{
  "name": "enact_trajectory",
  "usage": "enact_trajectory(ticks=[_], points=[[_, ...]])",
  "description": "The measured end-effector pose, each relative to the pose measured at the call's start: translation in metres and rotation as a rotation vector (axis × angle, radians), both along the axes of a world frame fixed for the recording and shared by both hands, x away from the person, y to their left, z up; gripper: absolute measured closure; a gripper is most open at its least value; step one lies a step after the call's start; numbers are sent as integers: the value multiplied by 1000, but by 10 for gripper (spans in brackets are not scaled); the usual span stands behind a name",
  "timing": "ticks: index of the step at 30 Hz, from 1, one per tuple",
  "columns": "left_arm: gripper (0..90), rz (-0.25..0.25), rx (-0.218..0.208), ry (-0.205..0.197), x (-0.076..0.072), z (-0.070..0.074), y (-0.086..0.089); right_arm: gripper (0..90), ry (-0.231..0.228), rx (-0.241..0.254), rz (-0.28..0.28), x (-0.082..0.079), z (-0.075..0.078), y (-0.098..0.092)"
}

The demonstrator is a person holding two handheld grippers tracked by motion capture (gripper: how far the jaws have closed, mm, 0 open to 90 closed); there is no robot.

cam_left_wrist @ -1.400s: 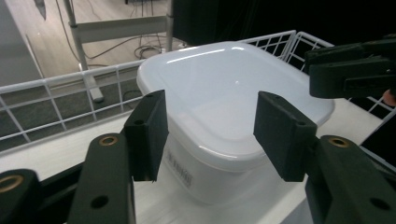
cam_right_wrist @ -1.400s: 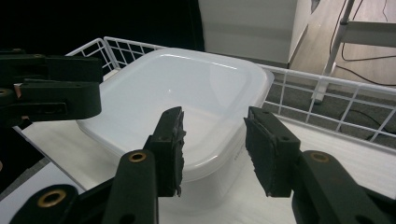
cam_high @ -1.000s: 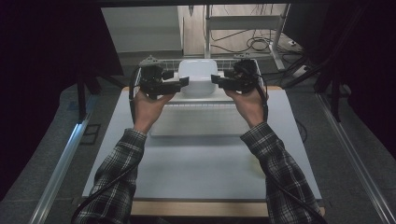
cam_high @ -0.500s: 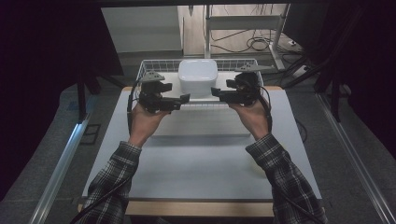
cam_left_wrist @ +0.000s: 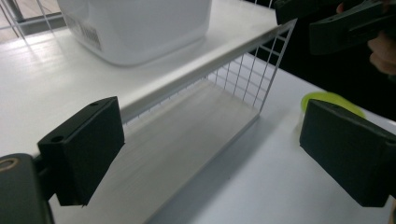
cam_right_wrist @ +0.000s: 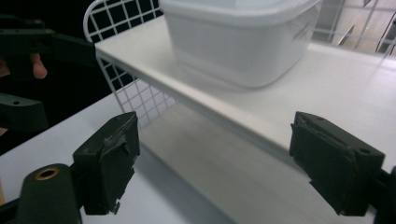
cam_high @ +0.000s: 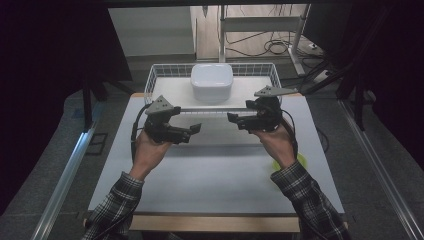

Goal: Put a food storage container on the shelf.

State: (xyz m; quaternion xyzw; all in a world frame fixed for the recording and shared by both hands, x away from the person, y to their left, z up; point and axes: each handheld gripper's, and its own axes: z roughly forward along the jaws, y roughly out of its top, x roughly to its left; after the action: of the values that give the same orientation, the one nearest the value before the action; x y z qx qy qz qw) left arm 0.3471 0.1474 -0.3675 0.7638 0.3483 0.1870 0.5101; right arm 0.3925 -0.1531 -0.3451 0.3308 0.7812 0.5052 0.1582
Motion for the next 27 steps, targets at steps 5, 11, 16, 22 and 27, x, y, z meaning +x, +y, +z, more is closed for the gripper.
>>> enact_trajectory(ticks=[5, 11, 16, 22, 27], points=[[46, -2, 16, -15, -13, -12, 1, 120, 2, -30, 16, -9, -9, -1], [21, -50, 43, 2, -26, -27, 1, 68, 1, -53, 37, -22, -23, -4], [13, -68, 56, 5, -38, -40, 0, 37, 2, -70, 52, -32, -34, -7], [2, -79, 55, 17, -51, -57, 1, 13, 5, -96, 61, -43, -48, -12], [10, -63, 45, 23, -60, -69, 5, 1, -1, -102, 67, -52, -59, -20]])
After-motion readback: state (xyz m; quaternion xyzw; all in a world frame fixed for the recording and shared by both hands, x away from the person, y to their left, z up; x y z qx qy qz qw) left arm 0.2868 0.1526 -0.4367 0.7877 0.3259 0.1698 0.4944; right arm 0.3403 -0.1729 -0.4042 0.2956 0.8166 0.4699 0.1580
